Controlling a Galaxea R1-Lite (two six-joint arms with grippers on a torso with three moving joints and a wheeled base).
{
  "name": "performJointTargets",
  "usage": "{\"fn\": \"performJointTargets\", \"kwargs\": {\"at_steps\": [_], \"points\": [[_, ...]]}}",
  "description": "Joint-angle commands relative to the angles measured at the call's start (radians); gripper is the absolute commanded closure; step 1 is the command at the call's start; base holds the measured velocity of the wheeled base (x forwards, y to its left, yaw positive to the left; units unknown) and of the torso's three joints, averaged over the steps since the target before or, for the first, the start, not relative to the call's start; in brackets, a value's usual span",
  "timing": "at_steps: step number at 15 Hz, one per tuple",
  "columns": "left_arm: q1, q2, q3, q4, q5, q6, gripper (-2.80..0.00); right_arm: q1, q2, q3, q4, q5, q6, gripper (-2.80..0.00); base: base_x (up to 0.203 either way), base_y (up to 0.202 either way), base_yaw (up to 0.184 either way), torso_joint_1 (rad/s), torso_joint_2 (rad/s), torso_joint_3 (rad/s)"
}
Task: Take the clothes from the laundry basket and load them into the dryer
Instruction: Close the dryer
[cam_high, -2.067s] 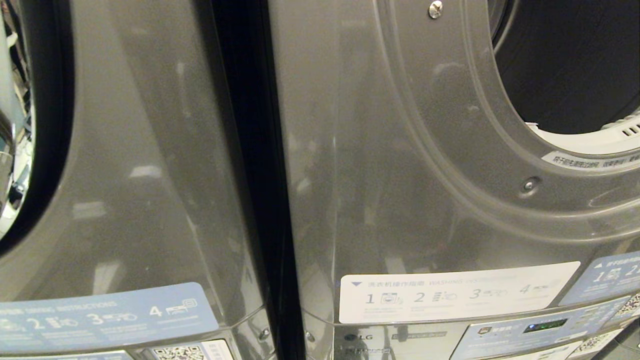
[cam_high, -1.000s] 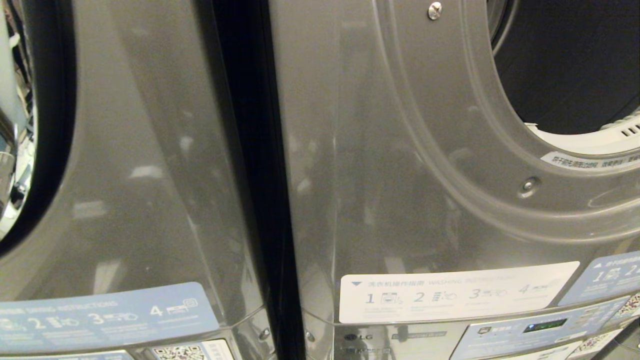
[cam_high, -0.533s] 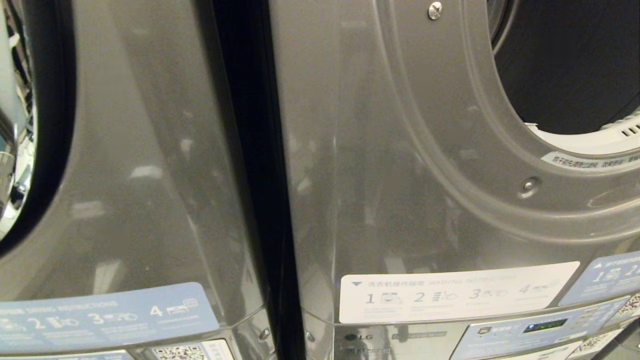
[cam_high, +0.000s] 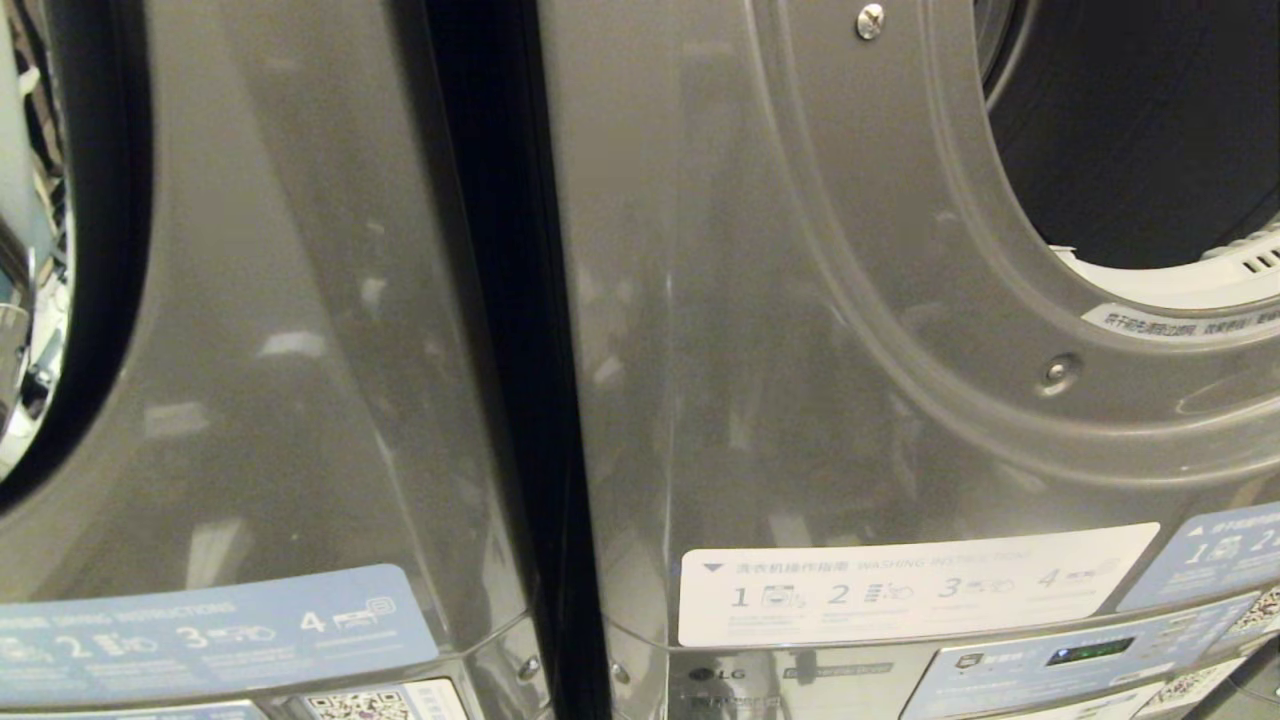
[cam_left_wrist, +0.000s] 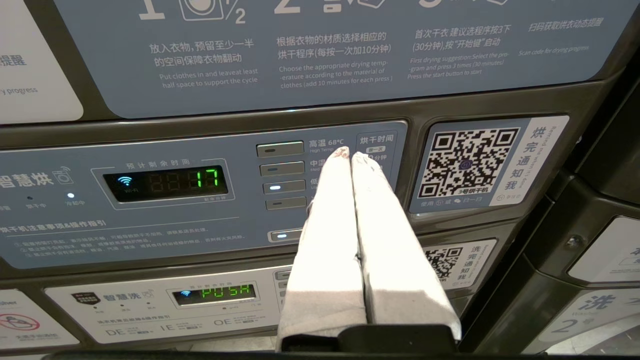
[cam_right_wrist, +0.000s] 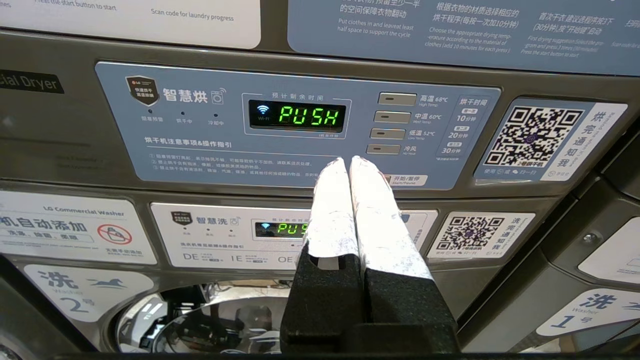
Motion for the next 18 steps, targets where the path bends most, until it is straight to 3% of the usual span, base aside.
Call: {"fn": "performJointTargets", "kwargs": {"at_steps": [1,18], "points": [[0.000,0.000,0.000,0.000,0.001,0.000,0.00,0.000,0.001,0.000,0.001,0.000,-0.003,0.00,0.000,0.000,0.000,0.000,0.00,0.000],[0.000,0.000,0.000,-0.002,0.001,-0.013,0.00,0.000,0.000,0.006,-0.015,0.000,0.005,0.00,0.000,0.000,0.000,0.000,0.00,0.000]]}}
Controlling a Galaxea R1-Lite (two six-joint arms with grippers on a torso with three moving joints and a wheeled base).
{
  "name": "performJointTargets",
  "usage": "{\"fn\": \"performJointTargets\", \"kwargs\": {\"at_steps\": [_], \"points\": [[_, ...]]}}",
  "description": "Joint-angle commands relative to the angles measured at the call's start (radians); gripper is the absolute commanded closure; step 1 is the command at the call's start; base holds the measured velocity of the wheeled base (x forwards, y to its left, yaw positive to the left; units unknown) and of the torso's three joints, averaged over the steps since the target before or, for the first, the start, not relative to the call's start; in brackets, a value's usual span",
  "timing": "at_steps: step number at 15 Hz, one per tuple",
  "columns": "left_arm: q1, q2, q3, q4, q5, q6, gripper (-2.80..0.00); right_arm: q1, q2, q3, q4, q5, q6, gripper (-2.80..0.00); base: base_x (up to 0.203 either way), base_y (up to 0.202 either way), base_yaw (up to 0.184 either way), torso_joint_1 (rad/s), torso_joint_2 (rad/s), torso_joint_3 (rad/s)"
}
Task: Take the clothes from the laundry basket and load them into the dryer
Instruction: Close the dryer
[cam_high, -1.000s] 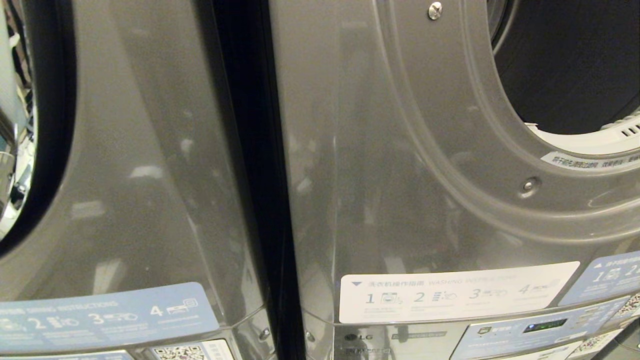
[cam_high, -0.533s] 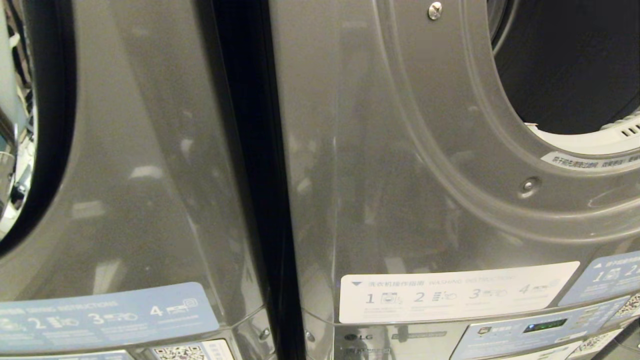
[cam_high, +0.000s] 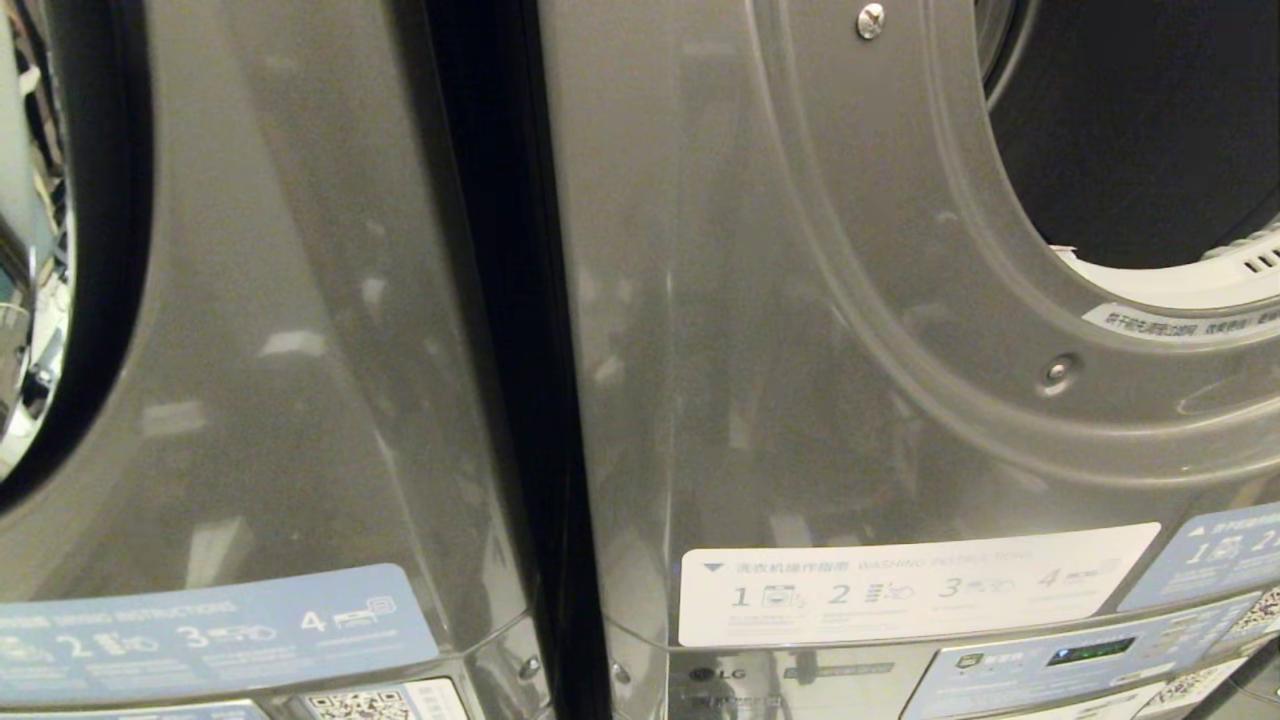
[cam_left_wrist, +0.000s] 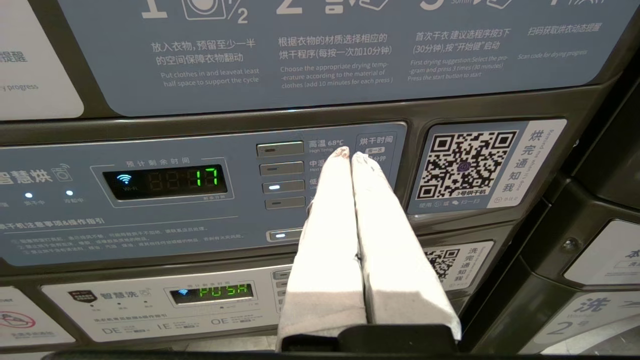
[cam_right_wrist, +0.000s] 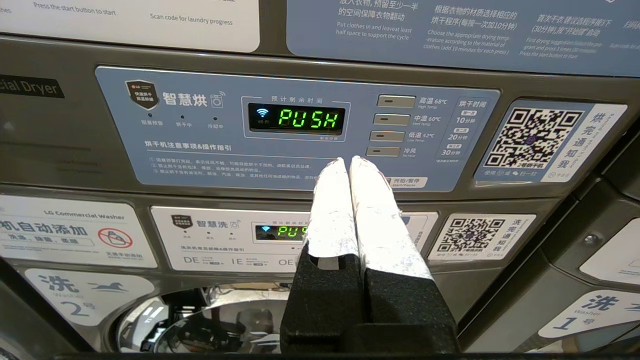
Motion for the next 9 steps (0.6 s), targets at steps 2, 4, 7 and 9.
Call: {"fn": "performJointTargets", "kwargs": {"at_steps": [2,4,7,9], "points": [[0.000,0.000,0.000,0.001,0.000,0.000,0.00,0.000,0.001,0.000,0.000,0.001,-0.001,0.00,0.000,0.000,0.000,0.000,0.00,0.000],[0.000,0.000,0.000,0.001,0.000,0.000,0.00,0.000,0.001,0.000,0.000,0.001,-0.002,0.00,0.004,-0.084,0.008,0.000,0.00,0.000],[0.000,0.000,0.000,-0.001,0.000,-0.008,0.00,0.000,0.001,0.000,0.000,0.002,-0.001,0.00,0.000,-0.187,0.002,0.003,0.00,0.001],[0.000,0.000,0.000,-0.001,0.000,-0.011,0.00,0.000,0.001,0.000,0.000,0.001,-0.004,0.00,0.000,-0.195,0.003,0.003,0.00,0.001]]}}
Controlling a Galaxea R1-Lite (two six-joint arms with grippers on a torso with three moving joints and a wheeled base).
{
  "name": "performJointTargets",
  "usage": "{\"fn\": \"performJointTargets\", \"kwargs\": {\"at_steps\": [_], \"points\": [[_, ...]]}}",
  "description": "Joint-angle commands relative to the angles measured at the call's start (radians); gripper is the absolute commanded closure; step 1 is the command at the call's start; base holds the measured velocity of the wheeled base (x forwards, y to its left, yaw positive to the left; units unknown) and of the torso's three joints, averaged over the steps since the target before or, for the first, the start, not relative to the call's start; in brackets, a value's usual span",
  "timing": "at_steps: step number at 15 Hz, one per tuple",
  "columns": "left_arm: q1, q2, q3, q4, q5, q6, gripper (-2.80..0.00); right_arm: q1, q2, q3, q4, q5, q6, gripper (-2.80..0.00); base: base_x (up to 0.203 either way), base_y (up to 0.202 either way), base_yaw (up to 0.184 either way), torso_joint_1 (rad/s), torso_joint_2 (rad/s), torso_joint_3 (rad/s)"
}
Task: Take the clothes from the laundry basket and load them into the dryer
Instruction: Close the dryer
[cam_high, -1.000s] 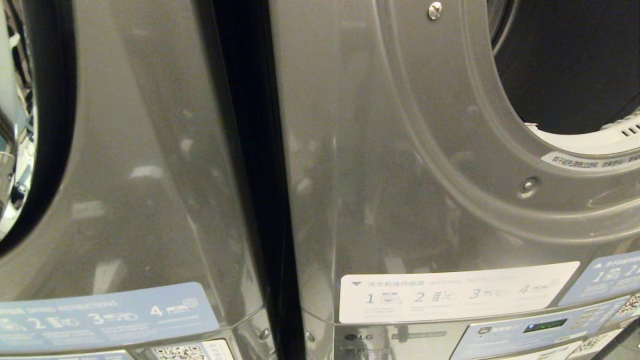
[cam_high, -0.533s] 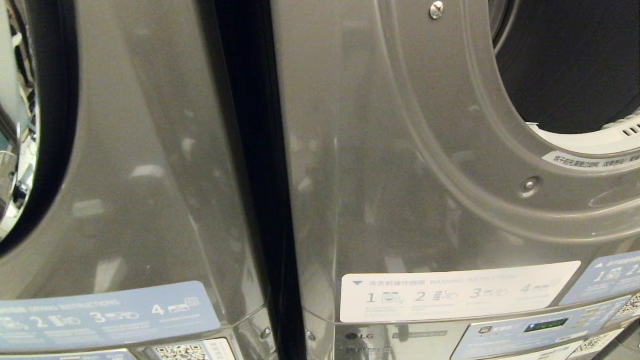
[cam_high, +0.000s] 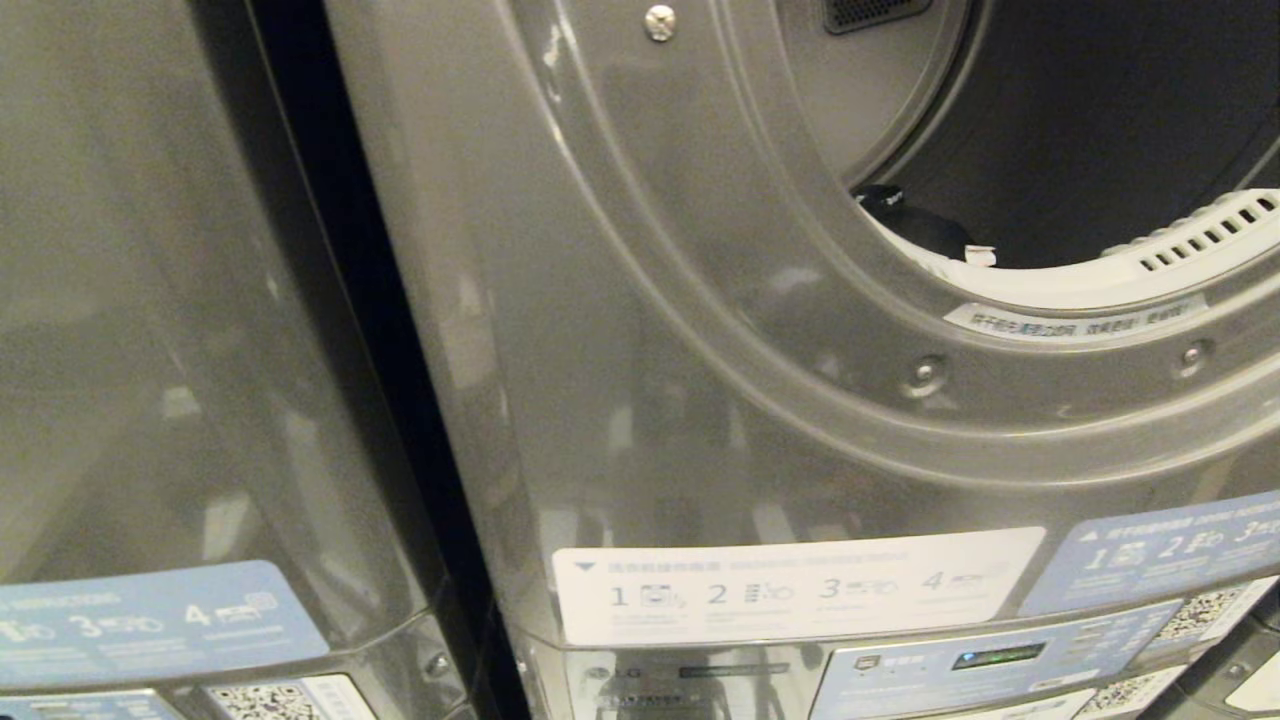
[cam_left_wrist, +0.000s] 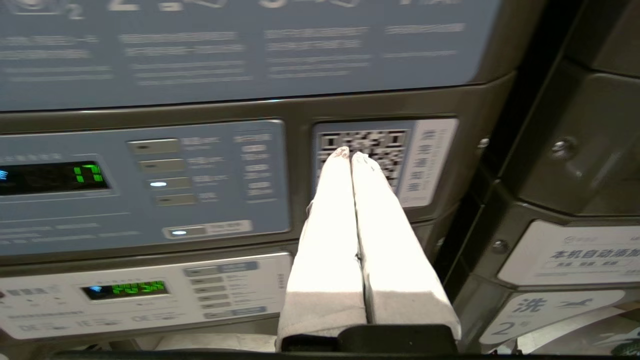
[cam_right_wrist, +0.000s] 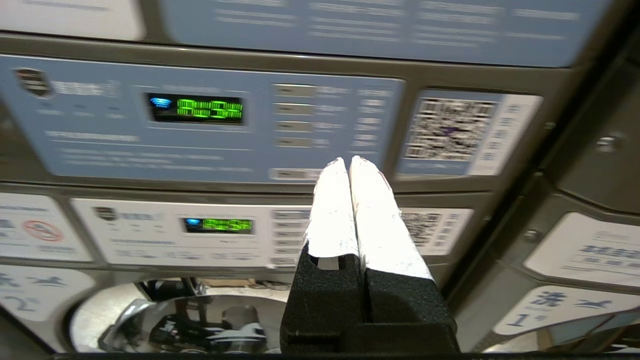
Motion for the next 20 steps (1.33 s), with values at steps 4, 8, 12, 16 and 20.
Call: {"fn": "performJointTargets", "kwargs": {"at_steps": [4,8,12,16,20], "points": [[0.000,0.000,0.000,0.000,0.000,0.001,0.00,0.000,0.001,0.000,0.000,-0.001,-0.002,0.00,0.000,-0.195,0.001,0.003,0.00,0.002],[0.000,0.000,0.000,0.000,0.000,0.000,0.00,0.000,0.001,0.000,0.000,-0.001,-0.005,0.00,0.000,-0.195,0.001,0.005,0.00,0.001],[0.000,0.000,0.000,0.000,0.000,-0.005,0.00,0.000,0.002,0.000,0.000,-0.001,-0.005,0.00,-0.001,-0.195,0.002,0.003,0.00,0.004],[0.002,0.000,-0.002,0.000,-0.002,-0.013,0.00,0.000,0.001,0.000,0.000,-0.001,-0.006,0.00,-0.088,-0.140,-0.006,0.009,0.00,0.001],[0.001,0.000,0.000,0.000,-0.002,-0.013,0.00,0.000,0.001,-0.002,0.001,0.001,-0.010,0.00,-0.196,-0.192,0.001,-0.002,0.00,0.000]]}}
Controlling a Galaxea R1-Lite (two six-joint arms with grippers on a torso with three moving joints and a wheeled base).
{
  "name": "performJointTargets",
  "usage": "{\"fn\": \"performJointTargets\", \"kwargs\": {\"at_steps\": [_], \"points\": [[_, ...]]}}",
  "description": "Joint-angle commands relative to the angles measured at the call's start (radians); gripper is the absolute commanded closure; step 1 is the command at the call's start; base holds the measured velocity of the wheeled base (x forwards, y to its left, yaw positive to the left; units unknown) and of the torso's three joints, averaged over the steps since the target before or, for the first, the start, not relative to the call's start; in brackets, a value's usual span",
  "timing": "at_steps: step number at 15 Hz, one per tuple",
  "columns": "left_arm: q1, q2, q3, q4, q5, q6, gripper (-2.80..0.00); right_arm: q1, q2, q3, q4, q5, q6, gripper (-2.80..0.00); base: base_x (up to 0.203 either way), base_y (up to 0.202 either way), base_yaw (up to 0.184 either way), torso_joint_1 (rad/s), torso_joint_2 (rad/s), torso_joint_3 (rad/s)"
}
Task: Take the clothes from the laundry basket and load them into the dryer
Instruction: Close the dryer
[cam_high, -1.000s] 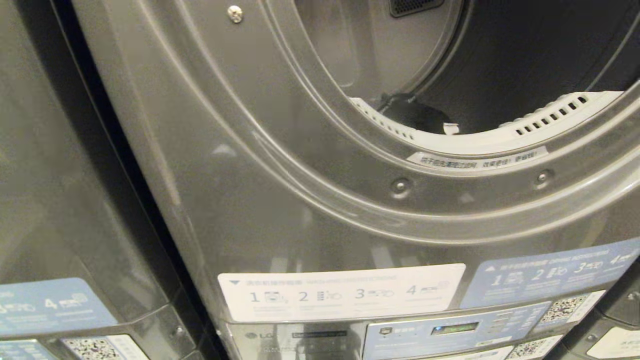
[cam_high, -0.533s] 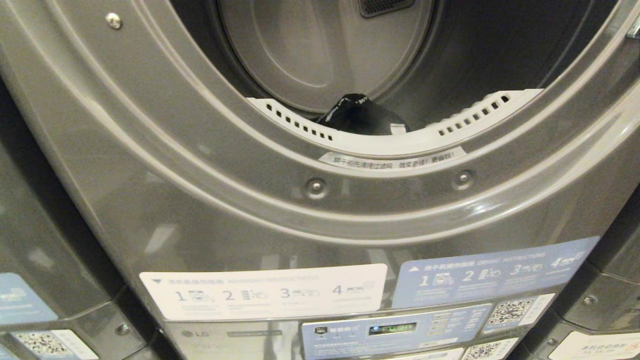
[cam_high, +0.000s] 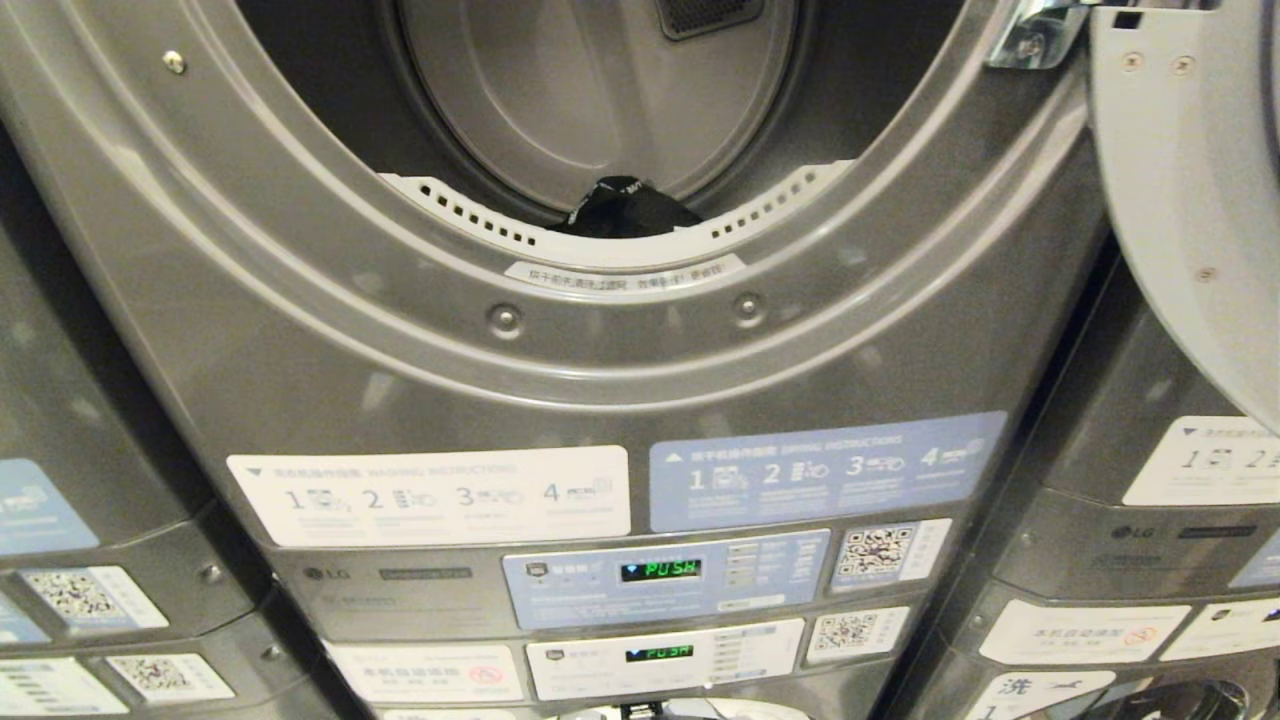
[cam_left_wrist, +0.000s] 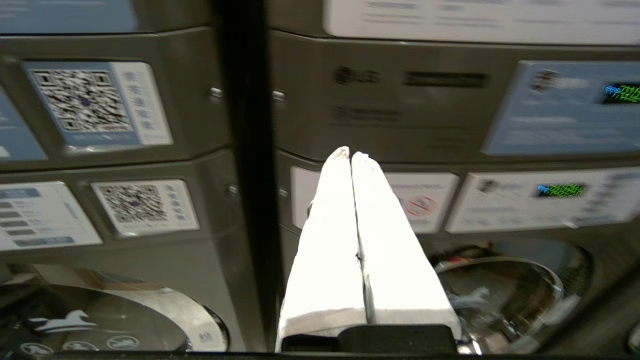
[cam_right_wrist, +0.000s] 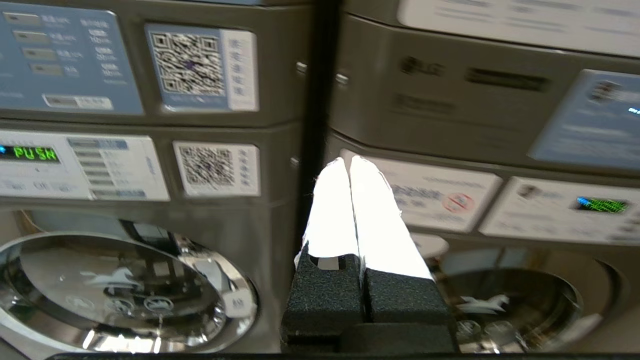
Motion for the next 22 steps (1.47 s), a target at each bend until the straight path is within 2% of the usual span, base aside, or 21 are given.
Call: {"fn": "performJointTargets", "kwargs": {"at_steps": [1,22], "points": [[0.001,0.000,-0.001,0.000,0.000,0.000,0.00,0.001,0.001,-0.001,0.000,0.001,-0.001,0.00,-0.192,-0.192,0.002,-0.002,-0.01,0.002],[0.001,0.000,0.000,-0.001,0.000,0.000,0.00,0.001,0.001,0.001,-0.001,0.000,0.008,0.00,-0.196,-0.195,0.002,0.002,0.00,0.002]]}}
